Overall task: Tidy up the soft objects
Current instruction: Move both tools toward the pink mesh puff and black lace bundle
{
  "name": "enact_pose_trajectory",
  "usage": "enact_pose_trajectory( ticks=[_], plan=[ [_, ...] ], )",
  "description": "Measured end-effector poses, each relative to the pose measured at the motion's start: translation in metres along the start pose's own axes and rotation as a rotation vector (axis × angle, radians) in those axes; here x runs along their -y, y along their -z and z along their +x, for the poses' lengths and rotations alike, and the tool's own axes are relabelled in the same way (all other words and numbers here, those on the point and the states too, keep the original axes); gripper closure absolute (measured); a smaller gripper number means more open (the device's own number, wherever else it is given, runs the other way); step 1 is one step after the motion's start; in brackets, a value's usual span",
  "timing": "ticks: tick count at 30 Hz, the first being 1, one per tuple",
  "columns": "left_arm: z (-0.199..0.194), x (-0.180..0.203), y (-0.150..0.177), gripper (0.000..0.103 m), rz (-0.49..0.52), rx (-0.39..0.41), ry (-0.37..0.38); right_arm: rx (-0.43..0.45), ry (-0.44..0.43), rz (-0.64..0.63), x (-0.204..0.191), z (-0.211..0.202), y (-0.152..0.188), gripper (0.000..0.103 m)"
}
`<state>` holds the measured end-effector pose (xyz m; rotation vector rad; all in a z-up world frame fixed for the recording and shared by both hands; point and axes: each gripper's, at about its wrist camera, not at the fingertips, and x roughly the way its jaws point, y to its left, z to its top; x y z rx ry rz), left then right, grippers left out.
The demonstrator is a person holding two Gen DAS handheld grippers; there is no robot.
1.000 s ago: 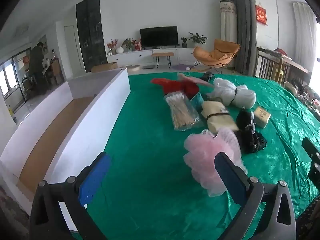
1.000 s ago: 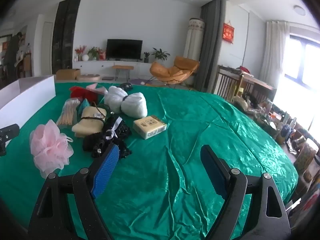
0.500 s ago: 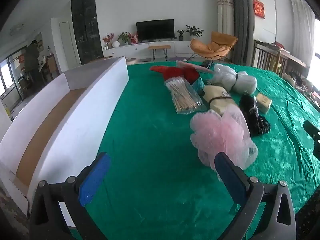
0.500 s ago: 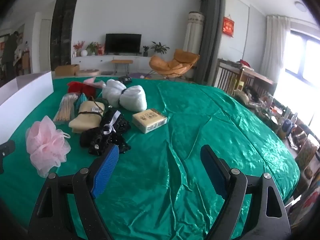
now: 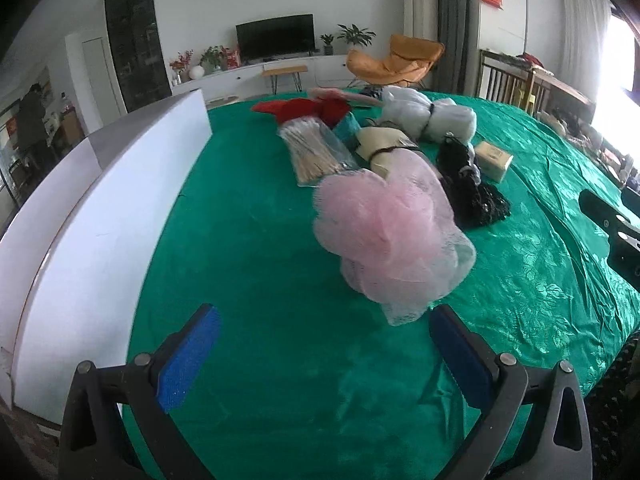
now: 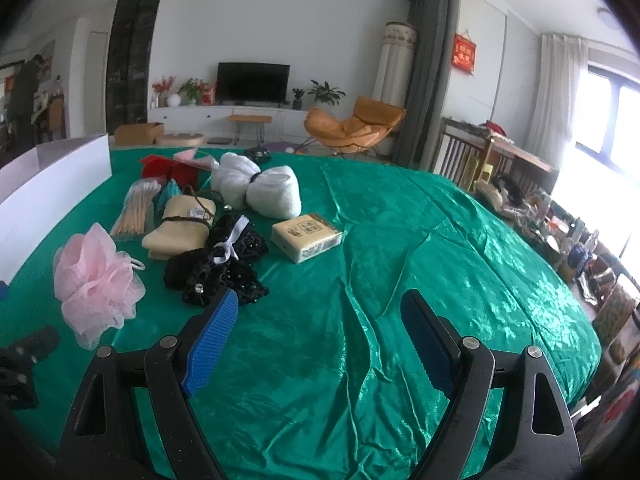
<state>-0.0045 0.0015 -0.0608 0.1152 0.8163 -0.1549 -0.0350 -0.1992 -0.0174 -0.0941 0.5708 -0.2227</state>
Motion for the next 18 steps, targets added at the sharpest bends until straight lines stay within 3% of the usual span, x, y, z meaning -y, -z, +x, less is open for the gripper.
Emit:
enact_pose_trajectory(
  ticks=[11,18],
  plan=[
    [0.018,0.007,-0.011,0.000,0.005,-0.047,0.010,-0.006,-0.004,0.003,0.001,0.001,0.001,0.017],
    [0.010,-0.013,-0.009,0.000,-0.026,-0.026,0.009,-0.092,-0.055,0.041,0.007,0.019,0.002,0.017]
  ],
)
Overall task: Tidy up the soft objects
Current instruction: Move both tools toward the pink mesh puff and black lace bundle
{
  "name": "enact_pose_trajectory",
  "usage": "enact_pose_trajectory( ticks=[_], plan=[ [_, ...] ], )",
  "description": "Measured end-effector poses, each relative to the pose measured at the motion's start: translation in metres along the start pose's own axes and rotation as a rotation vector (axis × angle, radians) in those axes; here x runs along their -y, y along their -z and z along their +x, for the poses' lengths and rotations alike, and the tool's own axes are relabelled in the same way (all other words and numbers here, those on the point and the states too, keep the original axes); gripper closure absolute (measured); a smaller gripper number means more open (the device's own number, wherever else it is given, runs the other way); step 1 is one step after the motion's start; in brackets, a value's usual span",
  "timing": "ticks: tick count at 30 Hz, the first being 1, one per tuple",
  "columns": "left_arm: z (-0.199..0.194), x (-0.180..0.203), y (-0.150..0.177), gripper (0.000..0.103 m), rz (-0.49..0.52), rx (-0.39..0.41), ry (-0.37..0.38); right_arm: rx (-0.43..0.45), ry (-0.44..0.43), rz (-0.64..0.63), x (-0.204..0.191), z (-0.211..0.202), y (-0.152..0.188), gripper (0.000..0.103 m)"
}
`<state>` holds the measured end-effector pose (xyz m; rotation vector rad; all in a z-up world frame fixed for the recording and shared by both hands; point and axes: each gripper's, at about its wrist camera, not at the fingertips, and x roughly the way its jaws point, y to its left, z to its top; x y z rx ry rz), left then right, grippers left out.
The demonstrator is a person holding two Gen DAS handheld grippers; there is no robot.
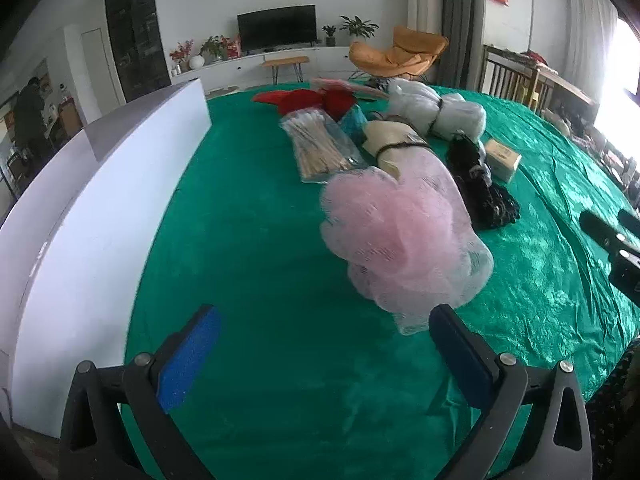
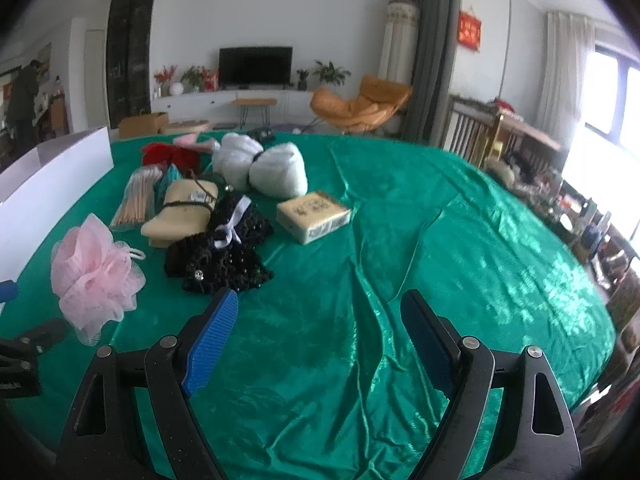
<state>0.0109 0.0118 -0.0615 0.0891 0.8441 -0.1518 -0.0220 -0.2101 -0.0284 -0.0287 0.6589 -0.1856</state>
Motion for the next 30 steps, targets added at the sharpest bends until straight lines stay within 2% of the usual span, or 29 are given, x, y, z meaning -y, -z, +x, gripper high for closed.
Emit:
enact_pose_trajectory(
  ticks=[6,9,16,25,30],
  plan=[
    [-0.010,-0.006,-0.014,0.000,-0.008,0.052,0.004,-0.074,-0.030,0.087,0.017,0.015,-0.001,0.017],
    [-0.011,-0.005,-0.022,0.000,-0.009,0.056,0.013,-0.073,-0.043,0.095,0.018,0.016,-0.003,0.017],
    [-0.009,-0.009,-0.036,0.000,-0.025,0.050,0.020,-0.186,-0.080,0.100,0.020,0.050,-0.007,0.017],
    [-0.010,-0.017,-0.058,0.000,-0.058,0.057,0.019,-0.149,-0.059,0.100,0.020,0.032,-0.031,0.017],
    [-0.010,-0.016,-0.063,0.000,-0.049,0.054,0.004,-0.199,-0.030,0.080,0.021,0.043,-0.033,0.017]
  ],
)
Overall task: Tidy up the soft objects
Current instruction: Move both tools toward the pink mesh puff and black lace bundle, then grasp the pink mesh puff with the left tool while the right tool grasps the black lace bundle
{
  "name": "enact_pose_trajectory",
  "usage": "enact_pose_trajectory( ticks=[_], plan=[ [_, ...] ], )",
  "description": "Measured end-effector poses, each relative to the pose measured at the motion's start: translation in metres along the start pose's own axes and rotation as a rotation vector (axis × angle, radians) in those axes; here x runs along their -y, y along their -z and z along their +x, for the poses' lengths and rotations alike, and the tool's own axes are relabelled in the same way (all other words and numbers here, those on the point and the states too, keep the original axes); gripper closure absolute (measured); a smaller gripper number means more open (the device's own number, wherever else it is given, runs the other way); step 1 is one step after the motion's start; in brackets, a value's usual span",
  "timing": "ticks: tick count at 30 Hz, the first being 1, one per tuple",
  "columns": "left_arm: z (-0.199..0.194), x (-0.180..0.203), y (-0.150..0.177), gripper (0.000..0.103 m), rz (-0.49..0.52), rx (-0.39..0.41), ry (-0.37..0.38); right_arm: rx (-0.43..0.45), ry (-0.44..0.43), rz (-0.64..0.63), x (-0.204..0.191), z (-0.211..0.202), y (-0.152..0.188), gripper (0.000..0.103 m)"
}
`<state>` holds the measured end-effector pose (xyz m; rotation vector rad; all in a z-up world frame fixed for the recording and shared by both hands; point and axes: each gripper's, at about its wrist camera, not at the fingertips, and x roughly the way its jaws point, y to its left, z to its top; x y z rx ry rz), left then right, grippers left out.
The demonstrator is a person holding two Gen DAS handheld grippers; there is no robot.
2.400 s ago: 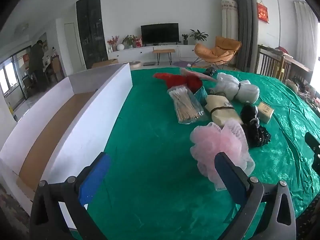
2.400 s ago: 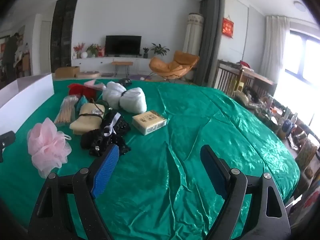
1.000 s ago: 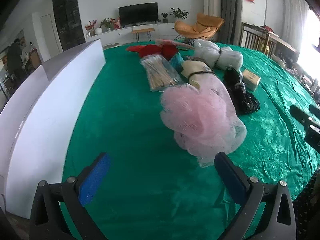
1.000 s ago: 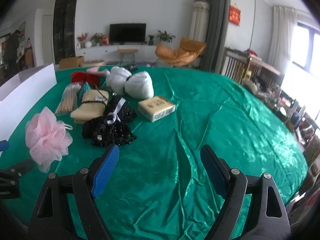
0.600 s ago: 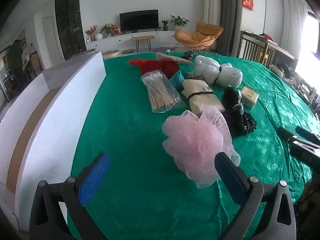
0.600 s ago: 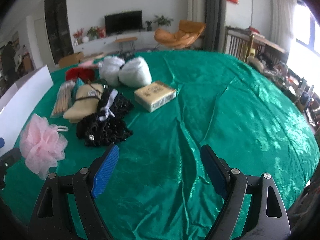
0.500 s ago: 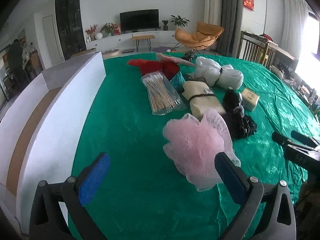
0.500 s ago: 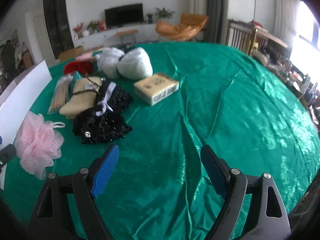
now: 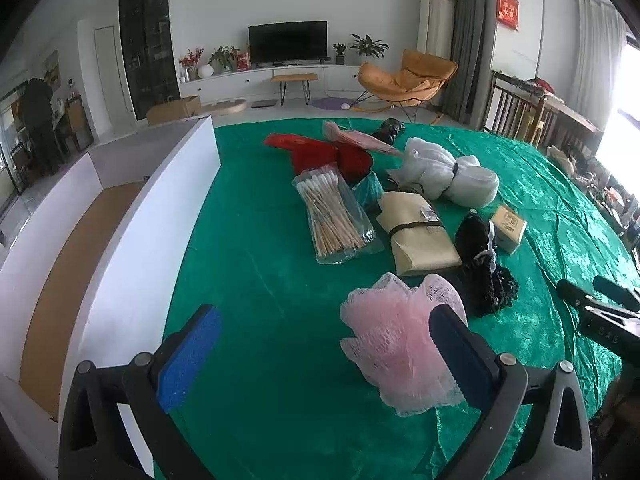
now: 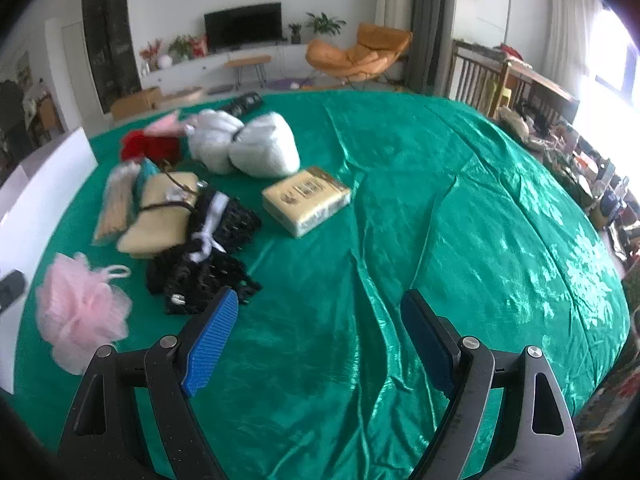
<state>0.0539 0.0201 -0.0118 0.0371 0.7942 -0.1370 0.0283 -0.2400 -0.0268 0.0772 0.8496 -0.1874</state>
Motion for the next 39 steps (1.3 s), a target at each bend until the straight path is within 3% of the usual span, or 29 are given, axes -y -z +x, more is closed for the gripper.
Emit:
enact_pose_trajectory(
  ticks=[7,17,24,26,30,34,39],
  plan=[
    [0.002,-0.013,-0.003,0.000,-0.013,-0.014,-0.025,-0.143,-0.006,0.044,0.021,0.044,0.003,0.017],
    [-0.002,-0.031,0.015,0.000,-0.005,-0.082,0.002,-0.099,-0.166,0.064,0.006,0.019,0.003,0.017],
    [-0.005,-0.005,0.018,0.000,-0.041,-0.107,0.189,-0.088,-0.114,0.062,0.008,0.020,0.023,0.017],
    [0.001,0.010,0.020,0.000,-0.024,-0.120,0.209,-0.082,-0.103,0.080,0.015,0.020,0.024,0.017],
    [0.039,0.036,0.028,0.000,-0.001,-0.178,0.077,-0.041,-0.063,0.106,0.025,0.014,0.032,0.017],
    [0.065,0.037,0.023,0.000,-0.017,-0.208,0.025,-0.025,-0.088,0.124,0.029,0.012,0.032,0.017],
    [0.082,0.026,0.019,0.000,0.043,-0.212,-0.027,-0.042,-0.155,0.112,0.023,0.014,0.032,0.017]
  ],
)
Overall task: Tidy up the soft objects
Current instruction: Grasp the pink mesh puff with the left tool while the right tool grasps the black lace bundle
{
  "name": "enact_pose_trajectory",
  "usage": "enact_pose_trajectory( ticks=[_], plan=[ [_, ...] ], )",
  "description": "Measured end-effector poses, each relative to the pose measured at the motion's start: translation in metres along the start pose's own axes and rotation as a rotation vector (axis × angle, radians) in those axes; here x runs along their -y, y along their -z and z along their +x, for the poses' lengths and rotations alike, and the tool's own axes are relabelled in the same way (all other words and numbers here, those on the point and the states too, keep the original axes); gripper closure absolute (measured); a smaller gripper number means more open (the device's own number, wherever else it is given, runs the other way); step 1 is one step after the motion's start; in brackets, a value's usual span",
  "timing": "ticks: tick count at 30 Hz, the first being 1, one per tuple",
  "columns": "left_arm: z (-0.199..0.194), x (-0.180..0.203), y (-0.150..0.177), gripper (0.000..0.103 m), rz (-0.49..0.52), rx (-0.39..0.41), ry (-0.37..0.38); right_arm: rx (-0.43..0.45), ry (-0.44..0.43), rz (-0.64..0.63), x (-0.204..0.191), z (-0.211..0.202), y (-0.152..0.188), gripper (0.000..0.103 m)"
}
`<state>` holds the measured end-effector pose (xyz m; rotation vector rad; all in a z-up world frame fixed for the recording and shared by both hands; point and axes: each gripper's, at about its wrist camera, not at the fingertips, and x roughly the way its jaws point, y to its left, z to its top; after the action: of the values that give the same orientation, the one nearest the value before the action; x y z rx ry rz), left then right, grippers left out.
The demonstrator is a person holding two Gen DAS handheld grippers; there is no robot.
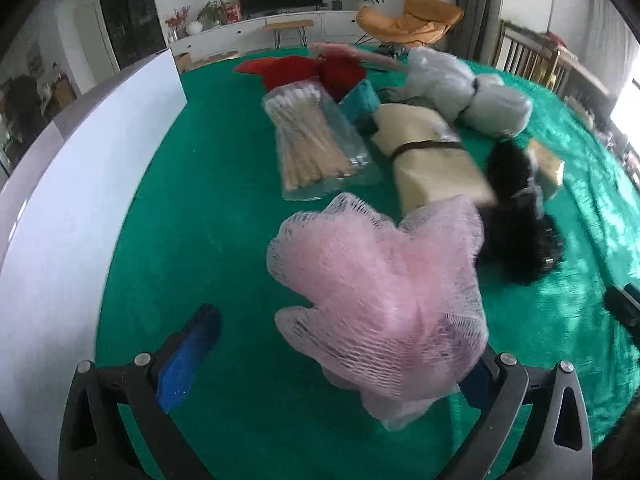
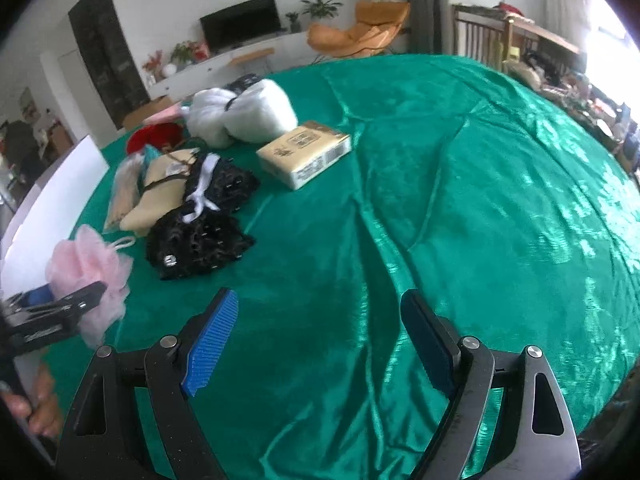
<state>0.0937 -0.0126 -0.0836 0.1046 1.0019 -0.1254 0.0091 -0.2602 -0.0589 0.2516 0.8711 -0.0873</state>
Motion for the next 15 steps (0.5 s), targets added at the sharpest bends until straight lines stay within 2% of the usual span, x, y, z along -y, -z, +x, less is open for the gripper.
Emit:
enact_pose_trajectory(
  ticks=[4,8,14,15],
  plan=[
    [0.016,-0.006,-0.001,0.000,-0.003,-0.056,0.081,-0.049,-0.129,-0.020,-0.017,0.014,-0.017,0.017],
    [0.018,-0.002,-0.004,0.000,-0.008,-0.052,0.074,-0.124,-0.227,-0.059,-0.044,0.045,-0.049,0.017],
    [0.019,-0.004,-0.004,0.000,0.036,-0.040,0.090,-0.219,-0.239,-0.181,-0.081,0.096,-0.067,0.016],
    [0.022,-0.003,-0.006,0.000,0.045,-0.039,0.096,-0.203,-0.229,-0.211,-0.086,0.098,-0.068,0.016]
  ],
)
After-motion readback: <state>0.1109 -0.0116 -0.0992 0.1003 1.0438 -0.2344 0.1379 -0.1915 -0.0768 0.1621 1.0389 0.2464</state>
